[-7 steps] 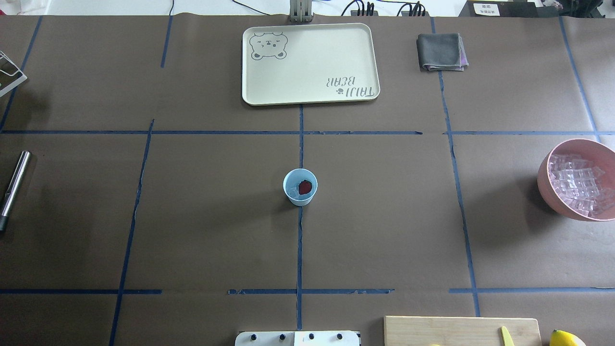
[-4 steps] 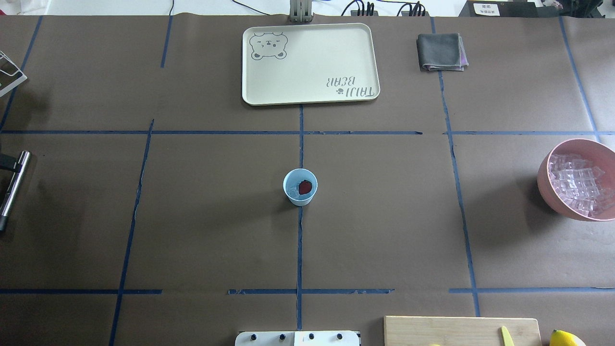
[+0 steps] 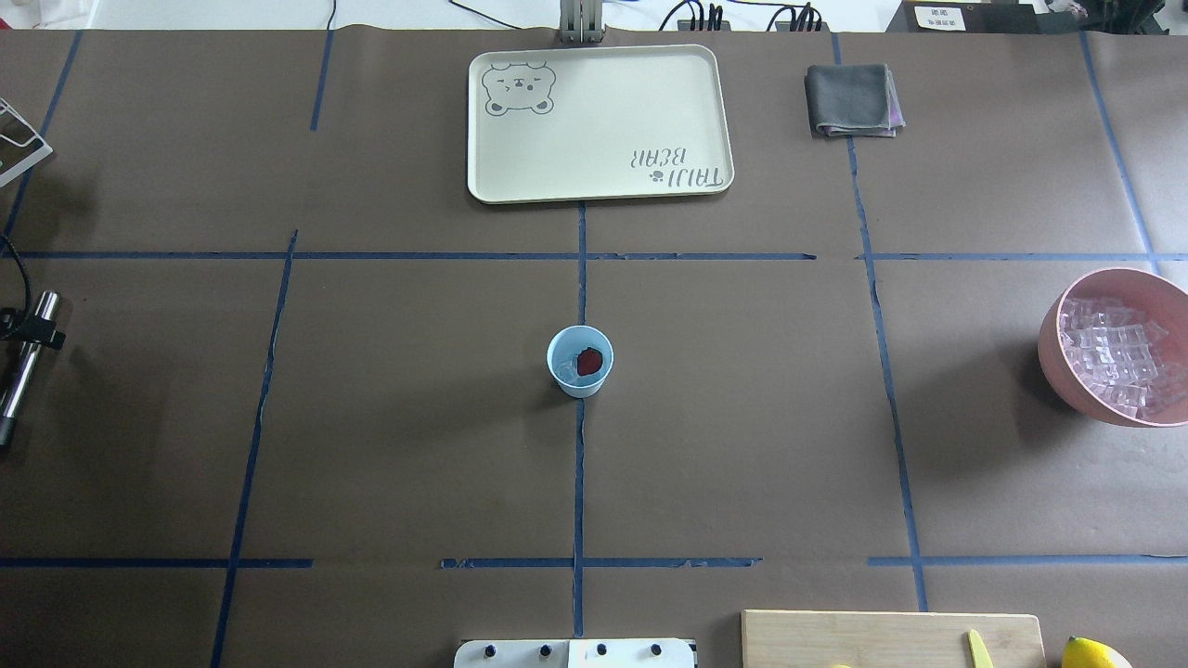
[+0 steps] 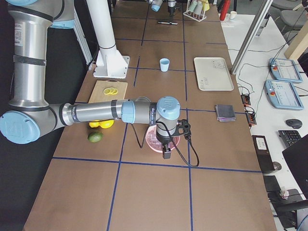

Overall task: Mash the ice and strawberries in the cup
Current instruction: 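Grasp the steel muddler upright with the left gripper, then carry the muddler with the left gripper over the blue cup, then press the muddler down into the cup with the left gripper, then lift the muddler out of the cup and move it back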

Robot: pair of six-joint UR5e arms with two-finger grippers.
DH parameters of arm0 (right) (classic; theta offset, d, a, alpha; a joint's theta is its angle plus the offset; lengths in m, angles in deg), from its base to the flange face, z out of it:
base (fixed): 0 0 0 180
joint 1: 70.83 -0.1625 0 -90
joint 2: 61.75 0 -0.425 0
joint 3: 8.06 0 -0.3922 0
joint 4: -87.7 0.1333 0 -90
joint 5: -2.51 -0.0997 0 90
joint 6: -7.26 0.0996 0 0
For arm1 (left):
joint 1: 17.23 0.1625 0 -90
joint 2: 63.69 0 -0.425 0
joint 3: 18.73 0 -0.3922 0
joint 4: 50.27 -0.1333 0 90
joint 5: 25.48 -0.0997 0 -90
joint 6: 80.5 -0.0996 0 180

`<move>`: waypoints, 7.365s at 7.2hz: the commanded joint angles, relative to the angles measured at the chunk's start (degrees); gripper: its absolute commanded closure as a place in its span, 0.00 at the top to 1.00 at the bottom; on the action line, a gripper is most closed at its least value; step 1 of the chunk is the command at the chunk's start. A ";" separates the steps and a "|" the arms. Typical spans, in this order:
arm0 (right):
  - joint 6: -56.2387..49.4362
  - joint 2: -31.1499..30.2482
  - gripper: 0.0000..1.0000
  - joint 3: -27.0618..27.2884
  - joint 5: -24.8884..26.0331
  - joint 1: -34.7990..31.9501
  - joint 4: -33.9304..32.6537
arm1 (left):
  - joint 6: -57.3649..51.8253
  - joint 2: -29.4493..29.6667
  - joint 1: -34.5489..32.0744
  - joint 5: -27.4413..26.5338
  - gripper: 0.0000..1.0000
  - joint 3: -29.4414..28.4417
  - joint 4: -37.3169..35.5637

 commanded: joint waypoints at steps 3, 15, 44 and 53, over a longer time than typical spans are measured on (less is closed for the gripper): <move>0.02 -0.11 0.99 0.35 0.00 0.00 0.00 | -0.01 0.22 0.32 -0.52 0.00 0.62 -0.26; 0.11 -1.60 0.99 2.29 0.00 0.00 0.00 | 14.93 26.85 13.65 -4.72 0.00 25.04 16.33; 0.02 -1.69 0.99 2.02 0.09 0.00 0.00 | -15.57 33.88 37.15 -55.80 0.00 12.63 37.79; 0.02 -1.69 0.99 1.93 0.09 0.00 -0.09 | -27.52 28.96 21.30 -32.08 0.00 38.33 -50.05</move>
